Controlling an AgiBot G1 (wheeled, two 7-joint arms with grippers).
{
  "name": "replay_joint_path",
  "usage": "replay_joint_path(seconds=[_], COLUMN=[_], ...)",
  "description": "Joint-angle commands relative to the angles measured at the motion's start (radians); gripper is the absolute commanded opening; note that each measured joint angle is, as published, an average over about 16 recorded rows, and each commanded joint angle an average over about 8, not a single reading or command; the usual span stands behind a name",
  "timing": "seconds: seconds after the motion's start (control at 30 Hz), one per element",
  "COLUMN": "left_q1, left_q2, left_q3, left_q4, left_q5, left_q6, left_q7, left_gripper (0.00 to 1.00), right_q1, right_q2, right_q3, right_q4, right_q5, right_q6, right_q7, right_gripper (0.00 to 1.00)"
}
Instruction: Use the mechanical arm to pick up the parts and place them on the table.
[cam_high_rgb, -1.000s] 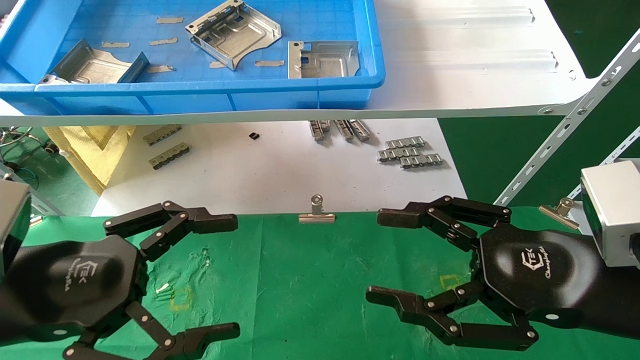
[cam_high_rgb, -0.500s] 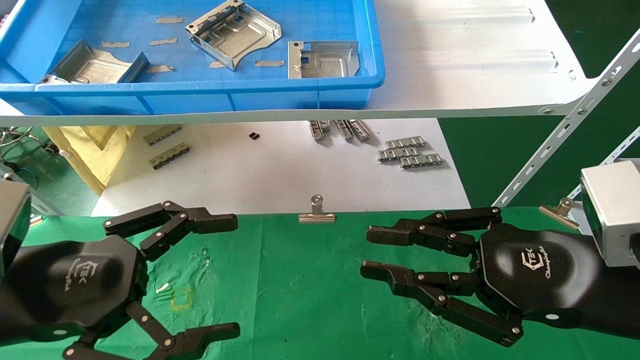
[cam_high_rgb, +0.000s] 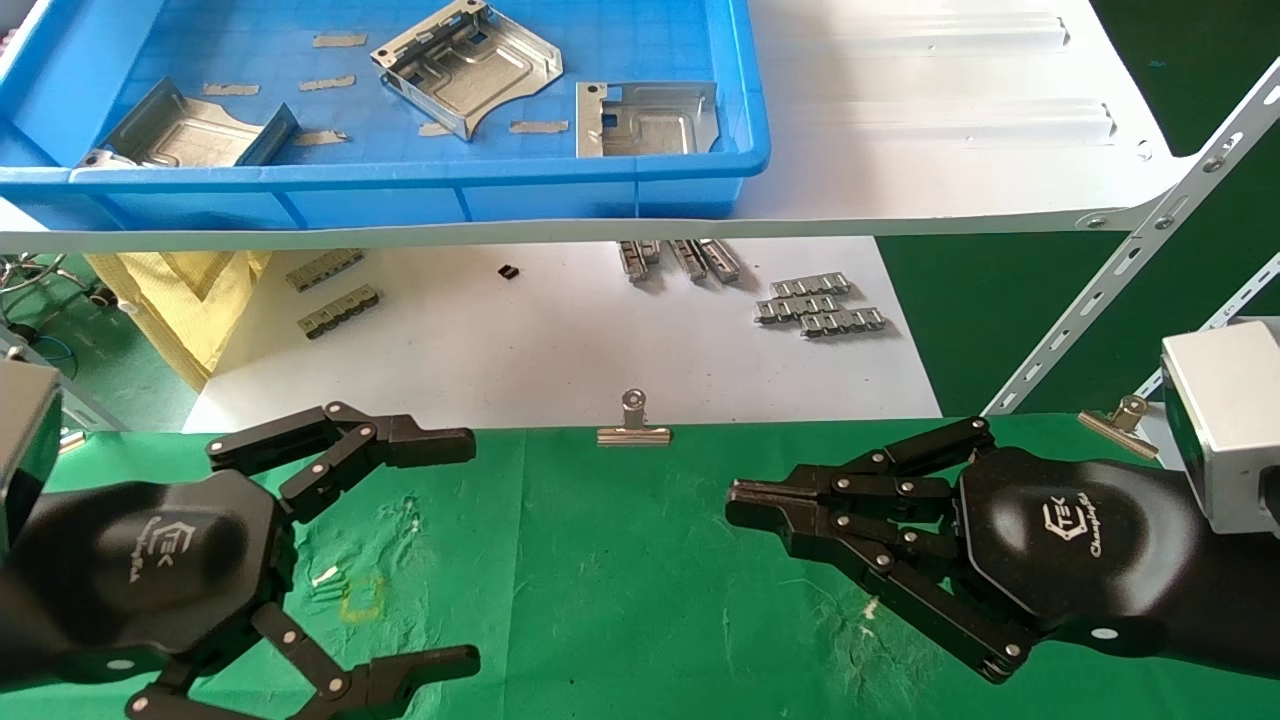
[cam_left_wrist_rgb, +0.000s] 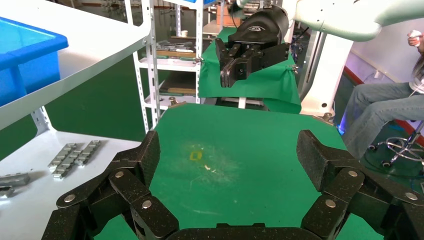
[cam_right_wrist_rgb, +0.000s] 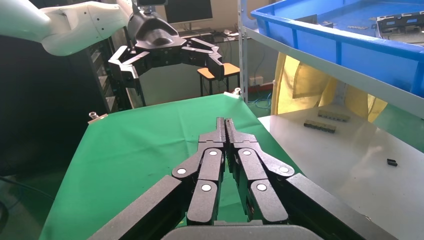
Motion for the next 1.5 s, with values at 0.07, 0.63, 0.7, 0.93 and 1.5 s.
replay_joint_path(seconds=[0.07,0.63,0.7,0.93,1.5], left_q1=[0.000,-0.185,-0.276,-0.613,-1.010], left_q2=[0.000,0.032,0.063,0.232,0.612], left_q3=[0.000,0.004,0.022,0.138,0.315], left_q4=[0.000,0.044,0.089,0.365,1.102], left_q5=[0.000,0.065,0.115,0.372,0.742], left_q6=[0.000,-0.058,-0.087,-0.192,-0.566], left_q7=[0.000,-0.040,-0.064,-0.090,-0.002], left_gripper=[1.00,1.00,1.00,1.00,0.24], right_q1=[0.000,0.000,0.000,0.000,0.000], right_q2=[0.000,0.000,0.000,0.000,0.000], right_q3=[0.000,0.000,0.000,0.000,0.000], right_q4=[0.000,0.000,0.000,0.000,0.000], right_q5=[0.000,0.000,0.000,0.000,0.000], right_q6=[0.000,0.000,0.000,0.000,0.000], right_q7=[0.000,0.000,0.000,0.000,0.000], right_gripper=[0.00,0.00,0.00,0.00,0.99])
